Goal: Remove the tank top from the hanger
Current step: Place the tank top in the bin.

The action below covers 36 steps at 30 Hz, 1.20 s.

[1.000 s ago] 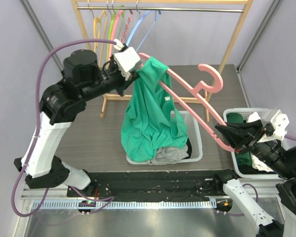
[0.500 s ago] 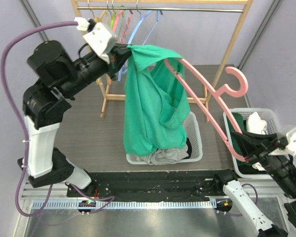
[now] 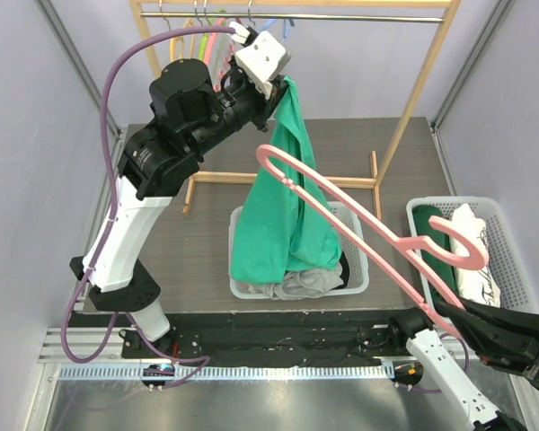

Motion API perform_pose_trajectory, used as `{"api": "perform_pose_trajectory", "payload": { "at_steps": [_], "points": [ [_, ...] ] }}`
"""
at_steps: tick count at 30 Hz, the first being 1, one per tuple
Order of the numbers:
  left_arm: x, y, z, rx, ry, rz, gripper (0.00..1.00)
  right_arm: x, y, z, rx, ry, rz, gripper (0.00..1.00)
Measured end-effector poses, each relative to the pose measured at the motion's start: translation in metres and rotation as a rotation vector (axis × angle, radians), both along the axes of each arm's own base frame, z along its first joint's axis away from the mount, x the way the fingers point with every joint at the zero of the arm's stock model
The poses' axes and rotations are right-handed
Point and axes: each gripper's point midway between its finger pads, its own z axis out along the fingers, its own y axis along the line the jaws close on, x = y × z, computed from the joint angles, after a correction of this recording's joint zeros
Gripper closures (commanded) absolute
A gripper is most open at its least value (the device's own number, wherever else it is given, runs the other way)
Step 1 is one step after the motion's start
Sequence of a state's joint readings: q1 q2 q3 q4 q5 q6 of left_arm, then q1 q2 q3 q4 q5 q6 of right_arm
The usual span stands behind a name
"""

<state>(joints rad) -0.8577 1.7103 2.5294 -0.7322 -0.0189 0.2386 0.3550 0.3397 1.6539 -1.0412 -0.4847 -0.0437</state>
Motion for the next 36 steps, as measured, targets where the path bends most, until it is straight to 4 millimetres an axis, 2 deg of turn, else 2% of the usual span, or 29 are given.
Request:
{"api": "perform_pose_trajectory", "payload": {
  "at_steps": [3,6,9,13,15,17,19,21,24,27,30,33,34,35,36],
  "points": [
    [-0.002,-0.002,-0.001,-0.001,0.004,-0.008,1.0,0.003,-0.006,0.001,0.01,0.0,-0.033,0.99],
    [-0.014,-0.011,0.0,0.001,-0.002,-0.054,1.0,0.017,-0.031,0.013,0.096,-0.032,-0.183,0.99],
    [-0.04,-0.028,0.007,0.011,-0.046,-0.124,1.0,0.027,-0.067,0.026,0.233,-0.065,-0.356,0.99],
    [-0.075,-0.044,0.035,-0.029,-0.151,-0.194,1.0,0.038,-0.098,0.038,0.36,-0.062,-0.501,0.99],
    [-0.085,-0.044,0.051,-0.069,-0.19,-0.196,1.0,0.047,-0.105,0.036,0.393,-0.033,-0.553,0.99],
    [-0.083,-0.04,0.061,-0.1,-0.214,-0.167,1.0,0.063,-0.107,0.031,0.401,0.006,-0.6,0.99],
    [-0.079,-0.037,0.063,-0.109,-0.217,-0.139,1.0,0.083,-0.105,0.024,0.392,0.05,-0.643,0.99],
    [-0.076,-0.038,0.054,-0.09,-0.2,-0.132,1.0,0.103,-0.1,0.015,0.364,0.089,-0.671,0.99],
    [-0.075,-0.044,0.012,0.008,-0.133,-0.144,1.0,0.14,-0.086,-0.005,0.297,0.158,-0.702,0.99],
    [-0.074,-0.048,-0.055,0.158,-0.038,-0.161,1.0,0.165,-0.074,-0.017,0.244,0.204,-0.707,0.99],
    [-0.071,-0.051,-0.12,0.299,0.06,-0.173,1.0,0.181,-0.062,-0.018,0.216,0.223,-0.689,0.99],
    [-0.07,-0.05,-0.169,0.411,0.135,-0.18,1.0,0.189,-0.053,-0.015,0.208,0.229,-0.659,0.99],
    [-0.07,-0.046,-0.198,0.475,0.182,-0.181,1.0,0.192,-0.049,-0.014,0.203,0.233,-0.648,0.99],
    [-0.071,-0.045,-0.204,0.491,0.194,-0.18,1.0,0.195,-0.046,-0.013,0.2,0.237,-0.638,0.99],
    [-0.071,-0.042,-0.22,0.524,0.224,-0.182,1.0,0.198,-0.043,-0.012,0.195,0.242,-0.629,0.99]
  ]
}}
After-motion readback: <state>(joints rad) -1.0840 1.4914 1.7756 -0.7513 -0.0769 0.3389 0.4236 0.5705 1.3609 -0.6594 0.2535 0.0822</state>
